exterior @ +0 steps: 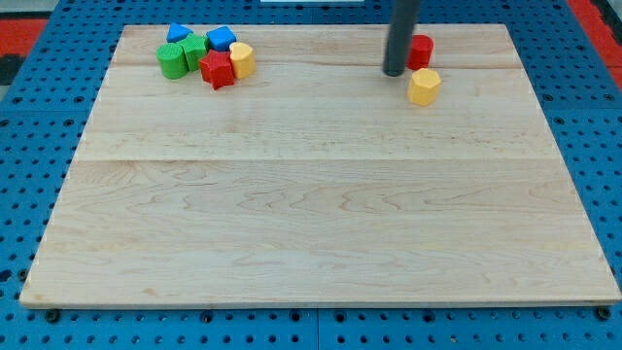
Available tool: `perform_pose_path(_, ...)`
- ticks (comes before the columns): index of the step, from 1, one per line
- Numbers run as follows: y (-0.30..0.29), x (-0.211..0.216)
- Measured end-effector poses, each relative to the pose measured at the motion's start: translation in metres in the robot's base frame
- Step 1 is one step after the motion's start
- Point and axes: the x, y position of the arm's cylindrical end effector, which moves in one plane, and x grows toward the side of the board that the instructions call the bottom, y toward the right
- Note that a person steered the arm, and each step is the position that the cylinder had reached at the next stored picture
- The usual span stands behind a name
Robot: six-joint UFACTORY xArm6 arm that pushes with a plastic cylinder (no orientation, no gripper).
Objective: Separate the hexagon and red circle
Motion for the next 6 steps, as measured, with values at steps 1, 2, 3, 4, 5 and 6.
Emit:
perform_pose_path(1, -0.015, 0.002)
perform_pose_path(2, -0.016, 0.002)
perform_pose_path(3, -0.016, 0.002)
perform_pose_path(4, 0.005, 0.002)
perform_pose_path(5, 0.006, -0.012)
perform_pose_path(6, 0.009, 0.020)
